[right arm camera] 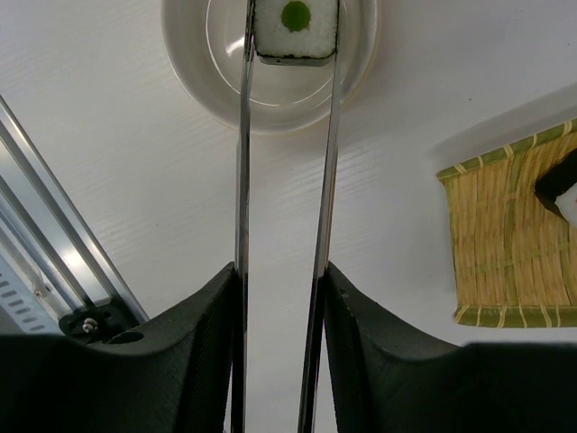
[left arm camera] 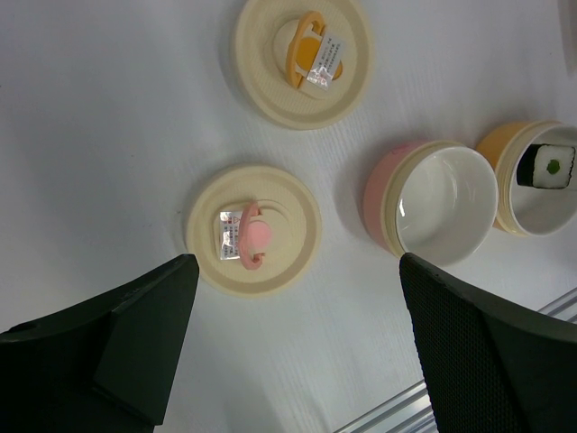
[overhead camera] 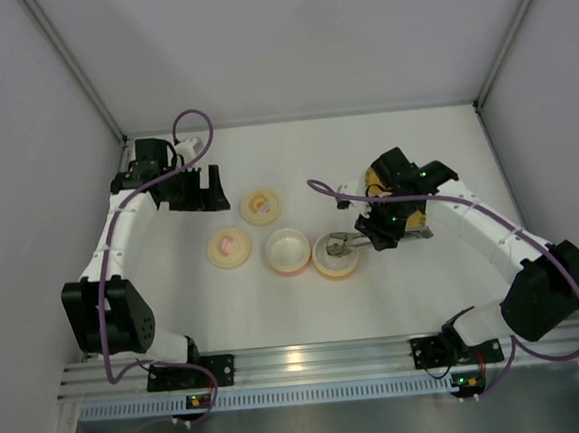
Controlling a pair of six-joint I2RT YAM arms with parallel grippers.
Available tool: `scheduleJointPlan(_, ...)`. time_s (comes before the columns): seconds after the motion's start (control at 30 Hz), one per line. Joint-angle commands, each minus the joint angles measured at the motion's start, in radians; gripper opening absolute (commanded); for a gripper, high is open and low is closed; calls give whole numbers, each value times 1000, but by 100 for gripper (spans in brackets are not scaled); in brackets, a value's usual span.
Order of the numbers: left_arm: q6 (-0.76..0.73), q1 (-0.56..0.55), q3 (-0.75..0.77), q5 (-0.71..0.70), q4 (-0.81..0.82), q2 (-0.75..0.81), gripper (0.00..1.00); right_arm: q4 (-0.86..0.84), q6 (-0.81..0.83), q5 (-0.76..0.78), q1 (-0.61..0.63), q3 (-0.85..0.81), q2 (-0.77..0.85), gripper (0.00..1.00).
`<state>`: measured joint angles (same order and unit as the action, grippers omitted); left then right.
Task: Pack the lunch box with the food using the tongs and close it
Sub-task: Place the fake food in the packing box.
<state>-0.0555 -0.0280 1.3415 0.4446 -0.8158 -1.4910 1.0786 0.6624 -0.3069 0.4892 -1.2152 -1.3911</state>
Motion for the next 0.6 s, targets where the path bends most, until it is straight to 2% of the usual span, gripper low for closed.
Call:
scheduleJointPlan(0.0,-10,5,27,11,20,-5,98,-49,11,-9,23,0,10,38)
scheduleJointPlan(0.37,-14,5,30,2,13,0,98,-48,11,-9,29,9,14,49)
scheduleJointPlan(0.57,-14,4,33,-1,10,1,98,-34,-1,-17,29,-18,44,48)
